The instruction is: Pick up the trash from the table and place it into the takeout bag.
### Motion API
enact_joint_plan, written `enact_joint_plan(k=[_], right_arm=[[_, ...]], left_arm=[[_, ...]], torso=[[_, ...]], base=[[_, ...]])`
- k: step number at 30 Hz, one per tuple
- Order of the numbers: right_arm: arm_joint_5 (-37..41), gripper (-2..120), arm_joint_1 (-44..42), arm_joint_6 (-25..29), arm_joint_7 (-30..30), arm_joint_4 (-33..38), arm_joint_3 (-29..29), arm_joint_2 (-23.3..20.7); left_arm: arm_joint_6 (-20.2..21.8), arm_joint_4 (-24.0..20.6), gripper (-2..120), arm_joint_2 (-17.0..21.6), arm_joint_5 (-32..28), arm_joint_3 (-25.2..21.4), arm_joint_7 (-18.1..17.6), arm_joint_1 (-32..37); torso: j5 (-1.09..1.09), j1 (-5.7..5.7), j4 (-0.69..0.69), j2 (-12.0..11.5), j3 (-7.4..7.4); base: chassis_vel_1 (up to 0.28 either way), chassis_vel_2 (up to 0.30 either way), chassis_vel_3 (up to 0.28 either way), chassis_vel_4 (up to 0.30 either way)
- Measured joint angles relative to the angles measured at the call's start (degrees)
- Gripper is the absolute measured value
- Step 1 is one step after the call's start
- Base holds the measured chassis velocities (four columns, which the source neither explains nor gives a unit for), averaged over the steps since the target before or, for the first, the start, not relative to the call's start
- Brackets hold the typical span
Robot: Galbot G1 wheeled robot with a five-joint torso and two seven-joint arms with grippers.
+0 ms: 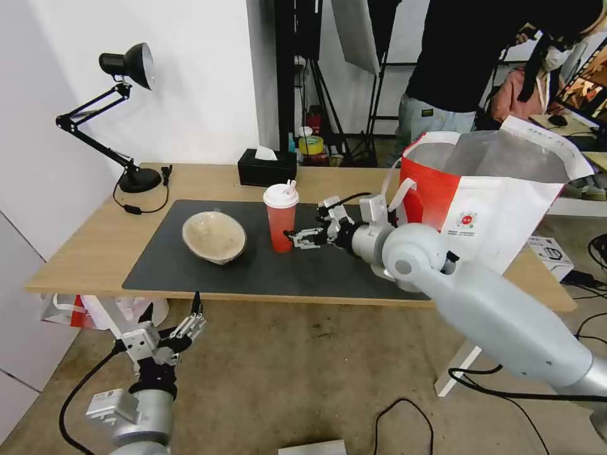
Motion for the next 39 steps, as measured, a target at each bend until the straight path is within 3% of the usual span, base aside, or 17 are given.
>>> enact_joint_plan(k=[19, 39], right_arm=[[-2.35, 100, -1.55, 1.83, 1.63, -4.42, -0.57, 6.93], [-4.22, 100, -0.95, 3.31, 2.38, -8.84, -0.88, 10.65]], left_arm=[[0.33, 1.45, 100, 0.00, -1.09, -0.27, -0.07, -0.73], [0.39, 1.20, 100, 0.00, -1.44, -0.41, -0.11, -0.52]], torso=[[0.00, 0.00, 0.01, 0.00, 0.00], [0.00, 0.00, 0.01, 0.00, 0.00]], base=[[0.000, 0.000, 0.000, 0.000], [0.000, 0.000, 0.000, 0.000]])
